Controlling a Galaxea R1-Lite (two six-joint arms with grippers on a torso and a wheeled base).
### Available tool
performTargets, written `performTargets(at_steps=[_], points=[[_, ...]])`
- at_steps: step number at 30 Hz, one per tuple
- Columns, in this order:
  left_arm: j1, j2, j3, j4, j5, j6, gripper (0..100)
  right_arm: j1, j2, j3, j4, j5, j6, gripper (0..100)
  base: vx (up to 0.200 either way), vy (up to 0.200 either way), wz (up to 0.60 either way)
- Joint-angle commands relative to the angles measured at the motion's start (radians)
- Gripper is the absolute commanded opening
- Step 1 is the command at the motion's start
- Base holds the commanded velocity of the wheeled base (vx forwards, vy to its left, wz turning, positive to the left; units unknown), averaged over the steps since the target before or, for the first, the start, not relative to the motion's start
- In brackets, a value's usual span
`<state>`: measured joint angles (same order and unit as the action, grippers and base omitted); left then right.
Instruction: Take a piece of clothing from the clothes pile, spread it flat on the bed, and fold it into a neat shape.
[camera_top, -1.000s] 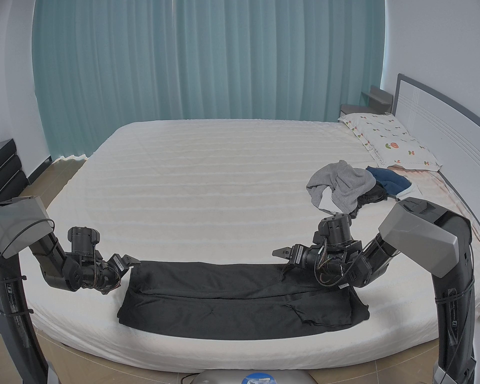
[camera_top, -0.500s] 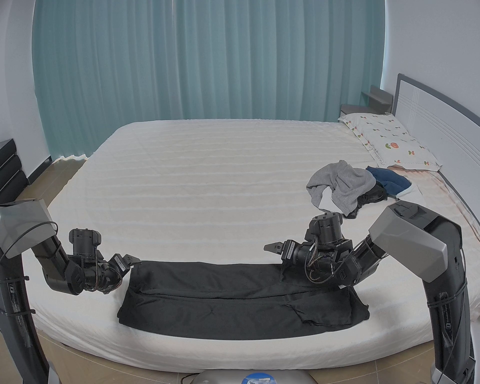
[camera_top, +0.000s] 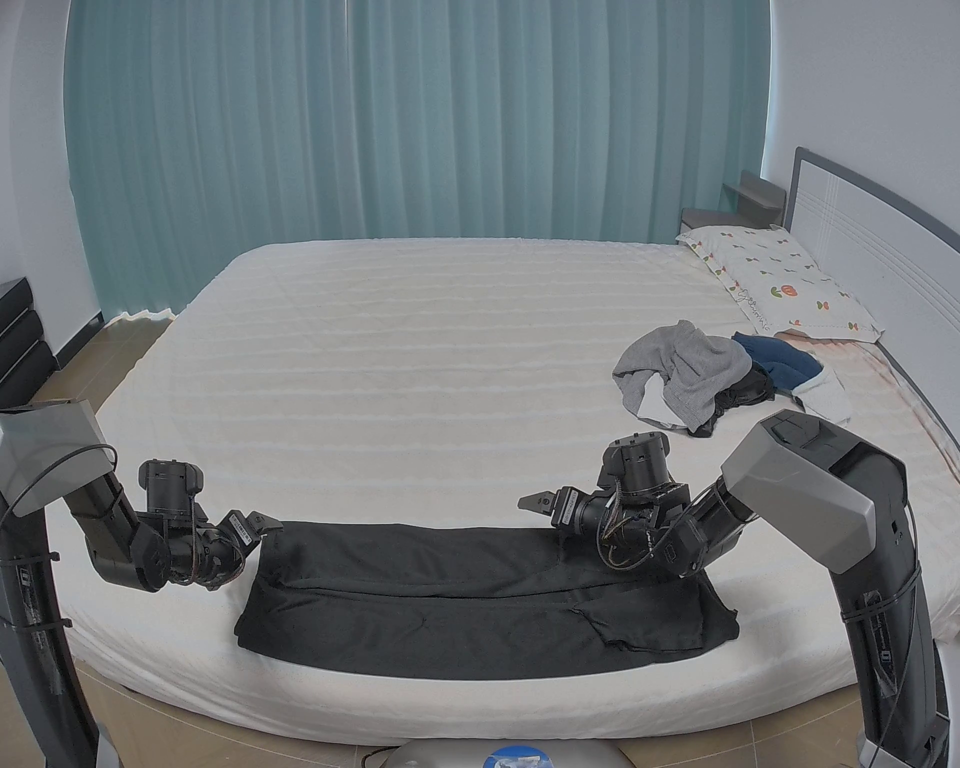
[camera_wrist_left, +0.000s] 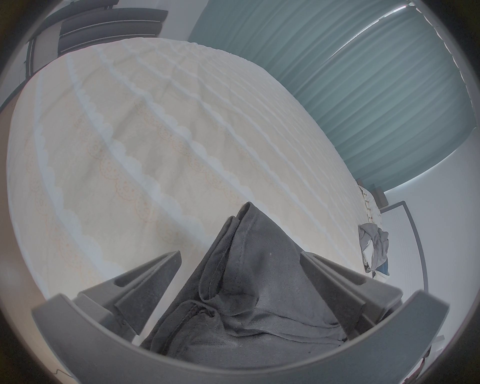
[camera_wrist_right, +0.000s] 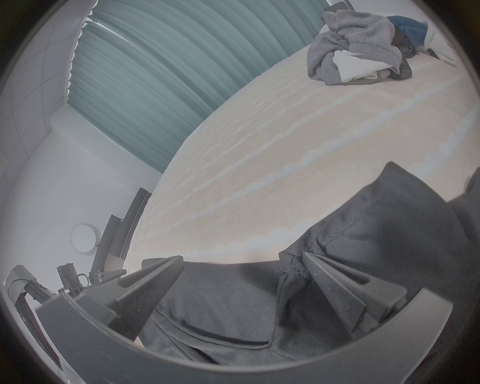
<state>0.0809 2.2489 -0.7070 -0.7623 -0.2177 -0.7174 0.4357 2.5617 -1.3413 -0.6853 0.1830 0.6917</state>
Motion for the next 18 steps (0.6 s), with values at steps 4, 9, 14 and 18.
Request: performTargets(at_steps=[4,9,14,18], points=[[0.0,0.001,0.0,0.0,0.0,0.0,100,-0.049,-0.146,0.103,-0.017,-0.002,0.008,100,0.0,0.0,0.0],[0.0,0.0,0.0,0.0,0.0,-0.002,100,-0.126,-0.265,0.246,-0.013,0.013,-0.009,100,0.0,0.0,0.0],[0.0,0.0,0.0,0.0,0.0,-0.002,100,-0.206,-0.305,0.356,-0.005,0.021,-0.087,100,0.0,0.0,0.0],[0.0,0.0,0.001,0.001,0.0,-0.002,100,-0.244,-0.301,0.419,-0.005,0.018,-0.164,100,0.0,0.0,0.0]])
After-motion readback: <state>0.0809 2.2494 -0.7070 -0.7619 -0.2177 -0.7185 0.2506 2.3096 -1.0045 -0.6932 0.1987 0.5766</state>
